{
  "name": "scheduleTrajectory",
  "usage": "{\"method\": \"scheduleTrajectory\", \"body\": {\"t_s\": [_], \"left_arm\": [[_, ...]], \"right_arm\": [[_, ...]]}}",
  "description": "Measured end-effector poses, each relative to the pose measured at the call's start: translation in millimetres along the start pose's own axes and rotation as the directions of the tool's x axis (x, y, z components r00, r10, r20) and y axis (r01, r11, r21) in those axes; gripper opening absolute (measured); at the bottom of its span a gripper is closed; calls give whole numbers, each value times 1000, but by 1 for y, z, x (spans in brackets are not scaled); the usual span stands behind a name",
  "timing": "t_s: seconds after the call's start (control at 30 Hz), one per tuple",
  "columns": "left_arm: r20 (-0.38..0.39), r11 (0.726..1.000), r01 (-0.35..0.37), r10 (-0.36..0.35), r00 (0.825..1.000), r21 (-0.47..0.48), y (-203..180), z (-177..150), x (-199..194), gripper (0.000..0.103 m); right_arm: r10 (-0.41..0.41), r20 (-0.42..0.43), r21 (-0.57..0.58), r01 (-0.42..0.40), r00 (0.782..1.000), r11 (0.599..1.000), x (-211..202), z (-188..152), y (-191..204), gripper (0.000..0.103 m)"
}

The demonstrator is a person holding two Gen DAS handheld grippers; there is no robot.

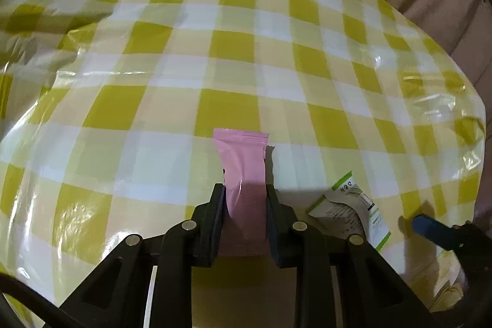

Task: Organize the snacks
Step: 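Grasp the pink bar with the left tool while the right tool grasps the white-green wrapped snack, then carry the pink bar and white-green snack to the white bin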

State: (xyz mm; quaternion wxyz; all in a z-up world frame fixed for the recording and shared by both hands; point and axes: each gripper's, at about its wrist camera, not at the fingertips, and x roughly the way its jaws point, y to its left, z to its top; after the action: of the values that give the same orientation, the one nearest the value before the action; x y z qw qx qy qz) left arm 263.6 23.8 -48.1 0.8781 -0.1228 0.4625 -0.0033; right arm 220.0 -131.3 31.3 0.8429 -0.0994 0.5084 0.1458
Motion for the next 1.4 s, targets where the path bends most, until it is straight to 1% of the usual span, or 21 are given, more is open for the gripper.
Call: {"method": "scheduleTrajectory", "body": {"t_s": [0.3, 0.67, 0.87, 0.97, 1.03, 1.07, 1.23, 1.3, 1.4], "left_arm": [[7, 998, 15, -14, 1000, -65, 16, -1, -4, 26], [12, 997, 18, -17, 1000, -75, 17, -1, -6, 26], [12, 997, 17, -16, 1000, -74, 17, -1, -6, 26], [14, 997, 15, -14, 1000, -73, 17, -2, -6, 26], [15, 997, 12, -11, 1000, -70, 17, -2, -7, 26], [16, 998, 11, -10, 1000, -67, 16, -2, -7, 26], [30, 999, 5, -3, 1000, -47, 10, -4, -16, 26], [39, 999, 8, -7, 999, -38, 5, -6, -25, 26], [53, 1000, 22, -21, 998, -17, -6, -11, -41, 26]], "right_arm": [[-10, -36, -15, 10, 999, 1000, 23, 9, 9, 84], [-32, -77, -28, 30, 997, 999, 43, 16, 13, 83], [-32, -66, -23, 31, 997, 999, 46, 19, 13, 82], [-29, -48, -23, 28, 998, 999, 45, 20, 13, 73], [-27, -35, -22, 26, 999, 999, 44, 21, 13, 56], [-25, -29, -22, 24, 999, 999, 43, 21, 12, 51], [-14, -31, -8, 13, 999, 1000, 42, 20, 9, 47], [-7, -33, 12, 7, 999, 1000, 36, 19, 4, 47], [-25, -4, 22, 25, 1000, 999, 18, 15, -3, 47]]}}
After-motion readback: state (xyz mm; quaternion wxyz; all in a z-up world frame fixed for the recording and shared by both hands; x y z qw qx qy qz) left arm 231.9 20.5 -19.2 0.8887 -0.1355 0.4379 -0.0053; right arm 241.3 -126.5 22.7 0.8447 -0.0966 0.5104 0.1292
